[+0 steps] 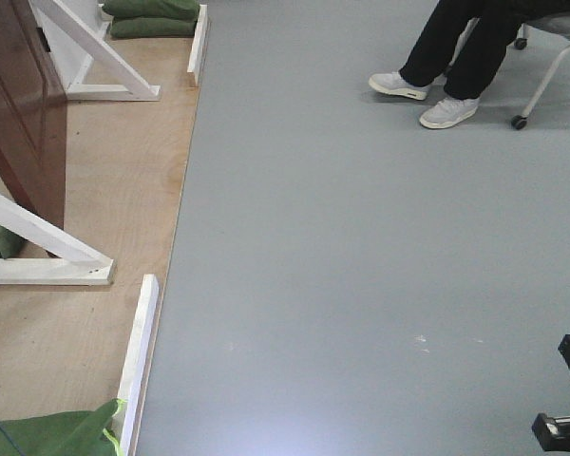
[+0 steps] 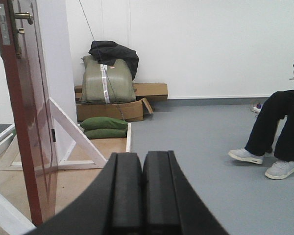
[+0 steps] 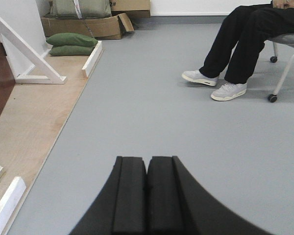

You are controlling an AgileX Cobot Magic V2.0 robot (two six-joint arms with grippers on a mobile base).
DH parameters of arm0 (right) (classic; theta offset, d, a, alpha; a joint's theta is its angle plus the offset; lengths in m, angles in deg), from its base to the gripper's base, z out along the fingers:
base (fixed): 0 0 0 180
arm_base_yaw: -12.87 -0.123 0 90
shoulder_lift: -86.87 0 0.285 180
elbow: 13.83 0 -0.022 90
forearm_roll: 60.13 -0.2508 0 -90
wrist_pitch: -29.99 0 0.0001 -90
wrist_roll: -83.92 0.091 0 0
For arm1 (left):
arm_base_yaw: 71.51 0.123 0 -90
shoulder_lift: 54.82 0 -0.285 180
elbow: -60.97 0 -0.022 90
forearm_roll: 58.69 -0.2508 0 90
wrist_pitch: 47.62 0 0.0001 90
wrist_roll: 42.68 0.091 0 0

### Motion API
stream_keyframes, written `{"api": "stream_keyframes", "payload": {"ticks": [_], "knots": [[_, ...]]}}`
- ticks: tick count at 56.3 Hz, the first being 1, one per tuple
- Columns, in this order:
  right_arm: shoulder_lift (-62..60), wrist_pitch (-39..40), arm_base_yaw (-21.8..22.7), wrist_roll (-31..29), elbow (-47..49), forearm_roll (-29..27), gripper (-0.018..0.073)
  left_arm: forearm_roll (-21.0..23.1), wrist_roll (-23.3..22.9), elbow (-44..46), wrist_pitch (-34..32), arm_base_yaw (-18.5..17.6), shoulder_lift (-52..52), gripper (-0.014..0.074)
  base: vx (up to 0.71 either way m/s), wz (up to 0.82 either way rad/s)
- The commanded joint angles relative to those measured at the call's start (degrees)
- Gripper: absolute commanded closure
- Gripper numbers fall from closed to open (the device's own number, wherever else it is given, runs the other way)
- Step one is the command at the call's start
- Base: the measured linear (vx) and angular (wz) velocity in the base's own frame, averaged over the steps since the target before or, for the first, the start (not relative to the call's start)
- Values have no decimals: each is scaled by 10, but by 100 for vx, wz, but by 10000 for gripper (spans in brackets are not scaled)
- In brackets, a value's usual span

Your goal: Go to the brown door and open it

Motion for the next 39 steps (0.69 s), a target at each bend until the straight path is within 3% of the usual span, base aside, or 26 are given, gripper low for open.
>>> {"api": "stream_keyframes", "payload": {"ticks": [1, 39], "knots": [[-3, 44, -1, -4, -2, 2, 559, 4, -4, 10, -47, -3, -8, 530, 0, 0], [-3, 44, -1, -4, -2, 2, 559, 4, -4, 10, -47, -3, -8, 530, 0, 0]]}}
